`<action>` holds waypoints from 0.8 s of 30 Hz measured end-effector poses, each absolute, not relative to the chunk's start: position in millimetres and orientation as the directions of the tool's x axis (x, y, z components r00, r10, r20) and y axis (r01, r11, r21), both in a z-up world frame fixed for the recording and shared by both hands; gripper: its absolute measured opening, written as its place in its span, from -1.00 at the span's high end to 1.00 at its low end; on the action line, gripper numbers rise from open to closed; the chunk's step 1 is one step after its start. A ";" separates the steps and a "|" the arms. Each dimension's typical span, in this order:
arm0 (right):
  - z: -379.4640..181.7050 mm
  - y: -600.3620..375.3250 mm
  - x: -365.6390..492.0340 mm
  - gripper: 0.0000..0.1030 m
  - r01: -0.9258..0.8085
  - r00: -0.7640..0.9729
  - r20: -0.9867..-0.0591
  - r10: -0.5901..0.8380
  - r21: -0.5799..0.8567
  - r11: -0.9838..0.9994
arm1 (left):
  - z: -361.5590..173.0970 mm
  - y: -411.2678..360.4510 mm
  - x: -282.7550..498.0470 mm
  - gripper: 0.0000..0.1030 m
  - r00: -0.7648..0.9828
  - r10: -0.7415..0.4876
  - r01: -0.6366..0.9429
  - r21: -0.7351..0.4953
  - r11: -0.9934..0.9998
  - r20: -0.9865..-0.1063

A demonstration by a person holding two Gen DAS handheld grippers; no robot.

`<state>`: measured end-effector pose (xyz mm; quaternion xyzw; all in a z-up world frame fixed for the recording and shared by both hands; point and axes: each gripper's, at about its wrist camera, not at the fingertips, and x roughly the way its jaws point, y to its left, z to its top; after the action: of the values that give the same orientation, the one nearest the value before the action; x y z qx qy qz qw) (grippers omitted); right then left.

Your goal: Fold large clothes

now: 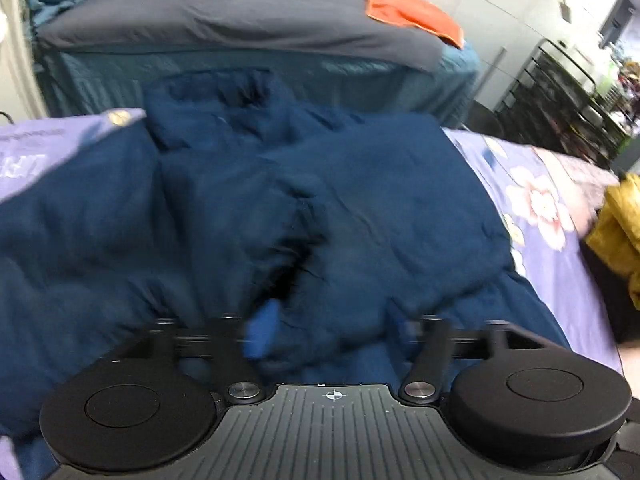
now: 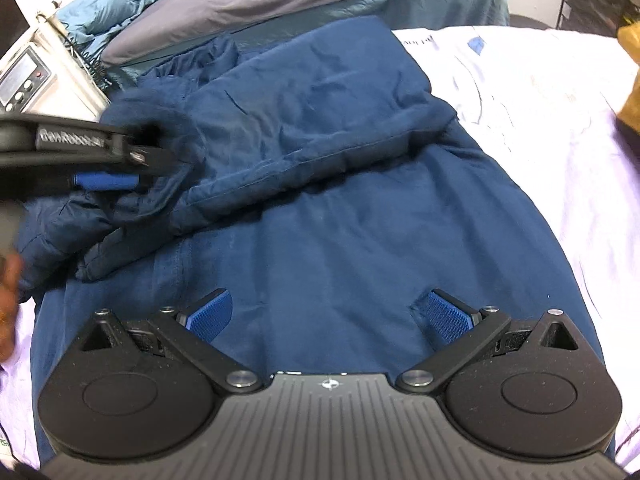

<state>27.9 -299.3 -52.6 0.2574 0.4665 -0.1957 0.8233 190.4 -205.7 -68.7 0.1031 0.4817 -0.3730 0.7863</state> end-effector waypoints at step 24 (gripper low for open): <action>-23.9 -319.3 110.0 -1.00 0.400 0.703 -0.698 0.133 0.543 0.738 | -57.1 -55.6 151.2 -1.00 0.431 -0.380 0.416 -0.193 0.889 -0.818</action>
<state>110.0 -319.3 -23.9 0.3532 0.3773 -0.0780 0.8525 151.2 -55.6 -57.1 0.0189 0.4785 -0.2352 0.8458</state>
